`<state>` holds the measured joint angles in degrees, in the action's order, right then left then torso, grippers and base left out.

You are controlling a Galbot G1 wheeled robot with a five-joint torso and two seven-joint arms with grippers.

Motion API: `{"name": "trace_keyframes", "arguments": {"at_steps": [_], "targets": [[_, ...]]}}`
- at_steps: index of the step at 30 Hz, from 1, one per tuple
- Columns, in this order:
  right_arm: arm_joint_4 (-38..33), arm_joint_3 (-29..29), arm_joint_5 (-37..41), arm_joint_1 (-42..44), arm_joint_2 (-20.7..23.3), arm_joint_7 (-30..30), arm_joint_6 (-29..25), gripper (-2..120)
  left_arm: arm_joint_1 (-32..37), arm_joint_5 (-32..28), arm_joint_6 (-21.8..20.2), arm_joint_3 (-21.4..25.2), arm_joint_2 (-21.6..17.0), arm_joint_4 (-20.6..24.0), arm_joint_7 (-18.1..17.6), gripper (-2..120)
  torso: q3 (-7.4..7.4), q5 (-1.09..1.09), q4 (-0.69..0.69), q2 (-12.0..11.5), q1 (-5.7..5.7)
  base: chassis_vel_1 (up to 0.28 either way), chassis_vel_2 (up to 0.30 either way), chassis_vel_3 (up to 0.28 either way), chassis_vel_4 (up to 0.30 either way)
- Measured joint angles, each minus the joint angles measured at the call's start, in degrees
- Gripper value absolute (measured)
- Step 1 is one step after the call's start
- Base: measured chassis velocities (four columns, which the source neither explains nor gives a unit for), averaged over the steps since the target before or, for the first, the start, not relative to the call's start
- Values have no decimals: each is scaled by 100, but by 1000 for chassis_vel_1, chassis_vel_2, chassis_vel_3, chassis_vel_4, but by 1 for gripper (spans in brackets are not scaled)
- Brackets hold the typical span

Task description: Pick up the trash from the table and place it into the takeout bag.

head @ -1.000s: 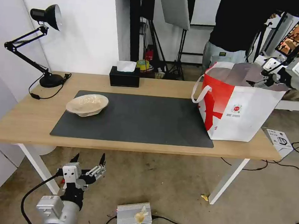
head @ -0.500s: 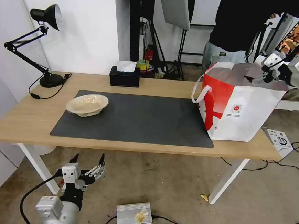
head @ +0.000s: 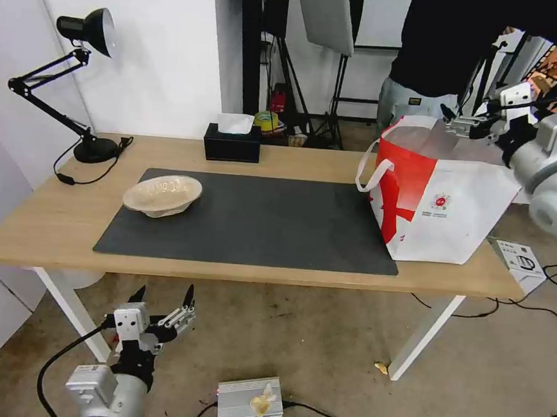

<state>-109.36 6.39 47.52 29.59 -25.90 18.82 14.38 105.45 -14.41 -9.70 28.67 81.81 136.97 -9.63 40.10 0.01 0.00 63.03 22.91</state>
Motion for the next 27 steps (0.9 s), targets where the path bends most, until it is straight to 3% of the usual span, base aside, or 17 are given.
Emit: {"name": "trace_keyframes", "arguments": {"at_steps": [5,13,19,27], "targets": [[-330,154,132,453,-142,598,-339,100,0,0,3,3,11,4,0,100,0,0,0,0,0,0,0,0,0],[-892,62,161,914,-571,1480,-1385,100,16,3,20,17,59,39,-3,100,0,0,0,0,0,0,0,0,0],[-1182,-37,-72,1134,-777,1779,-1740,100,54,2,38,66,76,94,-9,100,0,0,1,0,0,0,0,0,0],[-1692,18,-862,2107,-1054,1909,-2202,100,130,13,67,94,155,153,-21,100,0,-1,1,0,0,0,0,0,0]]}}
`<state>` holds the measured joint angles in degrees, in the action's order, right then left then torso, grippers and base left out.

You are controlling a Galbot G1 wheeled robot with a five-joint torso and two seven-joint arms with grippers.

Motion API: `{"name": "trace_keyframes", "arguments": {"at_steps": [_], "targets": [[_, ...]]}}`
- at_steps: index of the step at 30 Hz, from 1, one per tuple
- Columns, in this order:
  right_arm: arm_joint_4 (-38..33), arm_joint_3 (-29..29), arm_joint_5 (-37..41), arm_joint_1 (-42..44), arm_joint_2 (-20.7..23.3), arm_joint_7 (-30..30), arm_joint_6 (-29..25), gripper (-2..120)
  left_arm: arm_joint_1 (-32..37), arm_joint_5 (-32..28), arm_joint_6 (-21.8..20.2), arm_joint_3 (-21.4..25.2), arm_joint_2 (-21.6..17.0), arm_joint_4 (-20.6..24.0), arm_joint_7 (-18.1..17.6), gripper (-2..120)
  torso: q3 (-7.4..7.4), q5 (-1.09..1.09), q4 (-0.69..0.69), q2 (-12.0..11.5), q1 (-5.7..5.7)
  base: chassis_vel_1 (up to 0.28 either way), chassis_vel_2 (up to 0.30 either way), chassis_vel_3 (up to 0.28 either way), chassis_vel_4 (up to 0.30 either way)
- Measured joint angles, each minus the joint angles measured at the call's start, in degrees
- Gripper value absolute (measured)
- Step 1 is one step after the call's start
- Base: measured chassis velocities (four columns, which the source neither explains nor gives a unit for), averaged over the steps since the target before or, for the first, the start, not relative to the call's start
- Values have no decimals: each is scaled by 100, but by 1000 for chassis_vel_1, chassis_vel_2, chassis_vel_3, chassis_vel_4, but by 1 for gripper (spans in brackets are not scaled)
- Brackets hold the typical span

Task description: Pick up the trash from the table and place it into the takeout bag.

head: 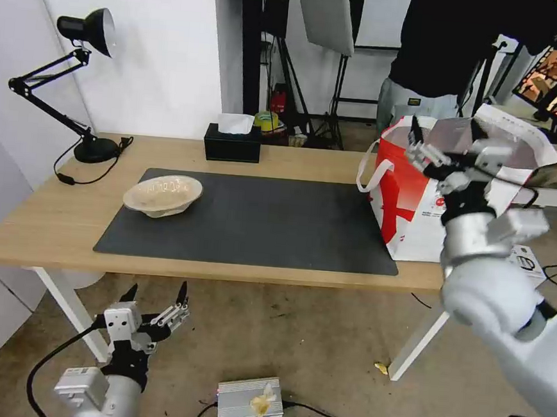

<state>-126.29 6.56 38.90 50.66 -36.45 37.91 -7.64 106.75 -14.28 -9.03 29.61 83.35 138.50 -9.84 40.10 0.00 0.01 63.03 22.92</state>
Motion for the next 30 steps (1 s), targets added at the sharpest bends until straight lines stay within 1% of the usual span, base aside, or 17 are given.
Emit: {"name": "trace_keyframes", "arguments": {"at_steps": [1,3,4,7,8,11,13,16,17,19,20,24,30], "targets": [[0,0,0,0,0,0,0,100,0,0,0,0,0,0,0,100,0,0,0,0,0,0,0,0,0],[-193,35,-334,448,-118,101,-36,100,15,10,10,-2,22,9,-24,100,0,0,0,0,0,0,0,0,0],[-193,35,-334,448,-118,101,-36,100,15,10,10,-2,22,9,-24,100,0,0,0,0,0,0,0,0,0],[-409,56,-767,1158,-296,183,-39,100,22,12,30,-2,30,13,-52,100,0,0,-1,0,0,0,0,0,0],[-409,56,-767,1158,-296,183,-39,100,22,12,30,-2,30,13,-52,100,0,0,-1,0,0,0,0,0,0],[-516,55,-1215,1778,-450,313,-35,100,24,11,55,-2,36,12,-66,100,0,0,-1,0,0,0,0,0,0],[-536,54,-1286,1897,-478,335,-31,100,24,11,61,-2,37,10,-67,100,0,0,-1,0,0,0,0,0,0],[-623,23,-1605,2526,-642,447,-7,100,17,4,77,-2,36,-5,-70,100,0,0,-1,0,-1,0,0,0,0],[-623,23,-1605,2526,-642,447,-7,100,17,4,77,-2,36,-5,-70,100,0,0,-1,0,-1,0,0,0,0],[-644,12,-1720,2720,-700,489,1,100,15,3,78,-1,36,-9,-71,100,0,0,-1,0,-1,0,0,0,0],[-690,-4,-1842,2955,-750,527,12,100,13,1,79,-1,37,-12,-72,100,0,0,0,0,0,0,0,0,0],[-794,-19,-1948,3273,-766,603,111,100,5,-5,83,0,35,-27,-72,100,0,0,-1,0,-1,0,0,0,0],[-885,-22,-2001,3556,-765,702,208,100,6,-6,87,-7,41,-33,-71,100,0,0,0,-1,0,0,0,0,0]]}}
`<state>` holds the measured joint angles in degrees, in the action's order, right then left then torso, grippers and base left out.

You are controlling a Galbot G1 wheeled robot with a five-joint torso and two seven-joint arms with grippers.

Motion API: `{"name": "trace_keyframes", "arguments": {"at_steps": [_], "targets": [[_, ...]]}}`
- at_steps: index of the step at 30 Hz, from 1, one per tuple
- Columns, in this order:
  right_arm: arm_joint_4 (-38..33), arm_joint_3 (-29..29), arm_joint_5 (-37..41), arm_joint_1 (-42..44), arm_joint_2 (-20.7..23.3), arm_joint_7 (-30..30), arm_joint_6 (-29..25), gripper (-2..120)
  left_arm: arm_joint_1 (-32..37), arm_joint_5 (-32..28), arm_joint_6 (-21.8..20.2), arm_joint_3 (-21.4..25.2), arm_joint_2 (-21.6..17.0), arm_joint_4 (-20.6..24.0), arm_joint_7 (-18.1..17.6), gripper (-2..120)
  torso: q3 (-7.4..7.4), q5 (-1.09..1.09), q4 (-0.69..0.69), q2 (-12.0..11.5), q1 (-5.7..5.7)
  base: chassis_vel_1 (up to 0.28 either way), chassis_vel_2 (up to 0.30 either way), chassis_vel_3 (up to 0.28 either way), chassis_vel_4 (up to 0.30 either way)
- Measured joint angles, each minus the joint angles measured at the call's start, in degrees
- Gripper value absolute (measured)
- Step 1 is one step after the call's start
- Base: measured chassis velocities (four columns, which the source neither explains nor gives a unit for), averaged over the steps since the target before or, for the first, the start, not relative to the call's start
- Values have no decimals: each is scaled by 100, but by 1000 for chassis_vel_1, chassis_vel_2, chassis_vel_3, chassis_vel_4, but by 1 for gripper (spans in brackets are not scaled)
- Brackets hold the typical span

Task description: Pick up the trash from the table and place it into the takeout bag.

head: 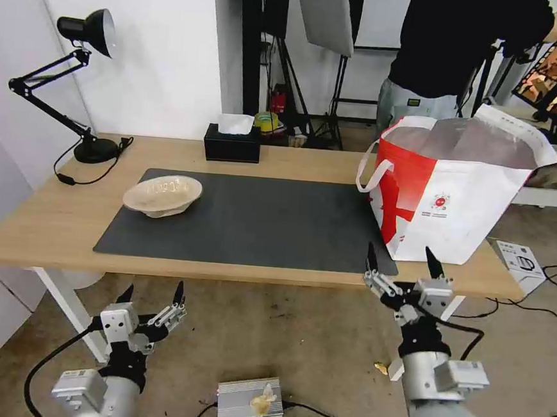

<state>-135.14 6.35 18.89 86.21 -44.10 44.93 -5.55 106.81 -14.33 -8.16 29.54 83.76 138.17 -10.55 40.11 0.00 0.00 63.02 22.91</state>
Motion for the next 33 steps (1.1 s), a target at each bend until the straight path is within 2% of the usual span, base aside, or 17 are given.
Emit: {"name": "trace_keyframes", "arguments": {"at_steps": [13,33], "targets": [[-215,-11,-21,668,-48,229,381,100,44,2,7,-1,-9,11,-5,100,0,0,0,0,0,0,0,0,0],[-230,-71,30,871,-68,287,525,100,3,-34,15,0,-91,-4,-11,100,0,0,-1,0,0,0,0,0,0]]}}
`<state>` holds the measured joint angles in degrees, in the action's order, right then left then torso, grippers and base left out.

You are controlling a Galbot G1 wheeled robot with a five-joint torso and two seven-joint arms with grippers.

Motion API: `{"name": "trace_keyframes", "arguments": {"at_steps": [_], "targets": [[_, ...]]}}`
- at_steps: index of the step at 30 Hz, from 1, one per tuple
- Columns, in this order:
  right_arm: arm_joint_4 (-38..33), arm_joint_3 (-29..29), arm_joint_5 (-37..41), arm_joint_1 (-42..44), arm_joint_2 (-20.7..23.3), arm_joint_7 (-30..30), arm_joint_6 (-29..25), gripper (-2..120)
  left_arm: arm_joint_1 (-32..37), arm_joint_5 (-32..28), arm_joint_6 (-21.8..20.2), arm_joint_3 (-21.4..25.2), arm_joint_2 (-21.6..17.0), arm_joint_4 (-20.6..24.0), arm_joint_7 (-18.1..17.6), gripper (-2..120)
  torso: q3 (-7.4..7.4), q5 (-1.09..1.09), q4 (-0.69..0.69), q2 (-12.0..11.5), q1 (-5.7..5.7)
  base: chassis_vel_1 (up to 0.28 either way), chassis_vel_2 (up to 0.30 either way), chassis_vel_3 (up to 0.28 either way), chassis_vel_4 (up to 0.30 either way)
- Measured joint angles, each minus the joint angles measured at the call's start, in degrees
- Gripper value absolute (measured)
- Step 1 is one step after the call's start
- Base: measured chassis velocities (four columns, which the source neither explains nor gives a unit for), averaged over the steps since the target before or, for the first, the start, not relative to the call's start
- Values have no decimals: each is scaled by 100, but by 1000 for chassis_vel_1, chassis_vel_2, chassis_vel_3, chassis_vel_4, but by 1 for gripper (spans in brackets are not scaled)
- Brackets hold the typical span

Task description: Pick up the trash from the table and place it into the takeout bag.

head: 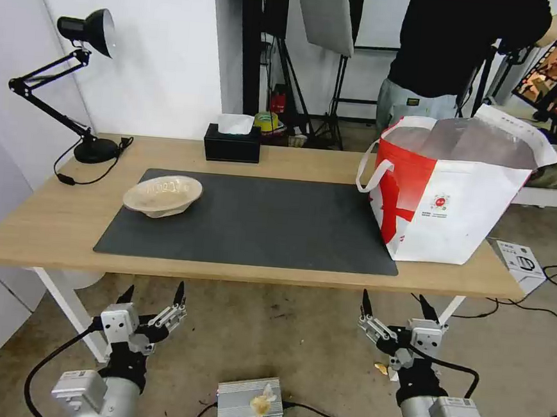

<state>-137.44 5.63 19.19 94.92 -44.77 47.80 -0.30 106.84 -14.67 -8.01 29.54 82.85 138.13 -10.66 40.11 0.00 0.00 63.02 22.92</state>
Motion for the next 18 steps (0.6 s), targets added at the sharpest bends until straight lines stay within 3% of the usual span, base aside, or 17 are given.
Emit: {"name": "trace_keyframes", "arguments": {"at_steps": [12,18], "targets": [[8,-3,6,-5,2,-1,0,100,-104,-239,1,46,-83,51,-55,100,0,0,0,0,0,0,0,0,0],[11,-3,9,-7,2,-3,0,100,-187,-819,64,234,-142,272,-287,100,0,0,0,0,0,0,0,0,0]]}}
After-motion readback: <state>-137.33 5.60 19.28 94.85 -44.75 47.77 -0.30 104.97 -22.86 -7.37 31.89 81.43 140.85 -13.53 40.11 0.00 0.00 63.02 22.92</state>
